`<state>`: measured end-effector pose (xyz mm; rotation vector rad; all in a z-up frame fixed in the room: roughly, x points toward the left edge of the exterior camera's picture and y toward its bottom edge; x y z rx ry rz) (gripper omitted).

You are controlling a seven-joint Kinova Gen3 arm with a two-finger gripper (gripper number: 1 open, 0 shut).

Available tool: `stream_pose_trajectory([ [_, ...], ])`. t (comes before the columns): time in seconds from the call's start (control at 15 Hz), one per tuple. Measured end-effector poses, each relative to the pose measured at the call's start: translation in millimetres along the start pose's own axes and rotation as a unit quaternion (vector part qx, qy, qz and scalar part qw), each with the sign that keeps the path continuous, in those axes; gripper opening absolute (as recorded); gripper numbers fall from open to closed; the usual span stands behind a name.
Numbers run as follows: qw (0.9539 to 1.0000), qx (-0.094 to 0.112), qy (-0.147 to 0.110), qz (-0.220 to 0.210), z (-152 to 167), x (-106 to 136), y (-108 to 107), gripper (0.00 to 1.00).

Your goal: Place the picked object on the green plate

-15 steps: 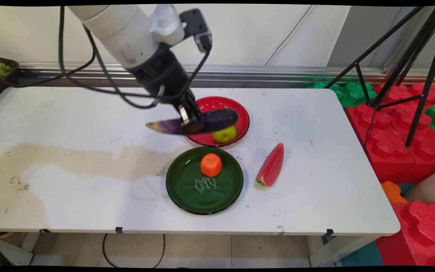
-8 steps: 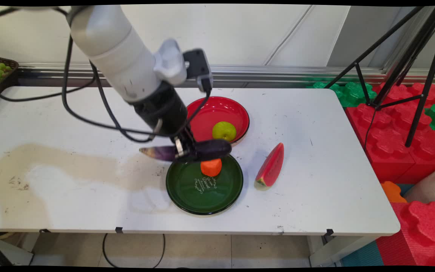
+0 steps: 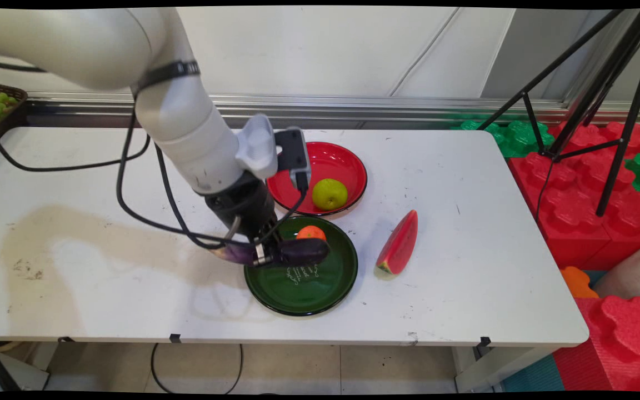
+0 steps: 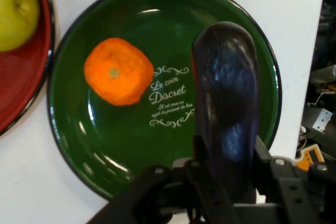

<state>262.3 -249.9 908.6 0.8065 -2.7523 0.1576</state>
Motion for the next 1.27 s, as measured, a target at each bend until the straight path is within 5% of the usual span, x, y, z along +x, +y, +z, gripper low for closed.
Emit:
stream_pose_trajectory([
  [0.87, 0.9998, -0.013, 0.003, 0.014, 69, -14, -13, 0.00],
  [0.93, 0.9998, -0.014, 0.005, 0.016, 72, -14, -14, 1.00],
  [1.27, 0.9995, -0.011, 0.021, 0.018, 78, -12, -17, 1.00],
])
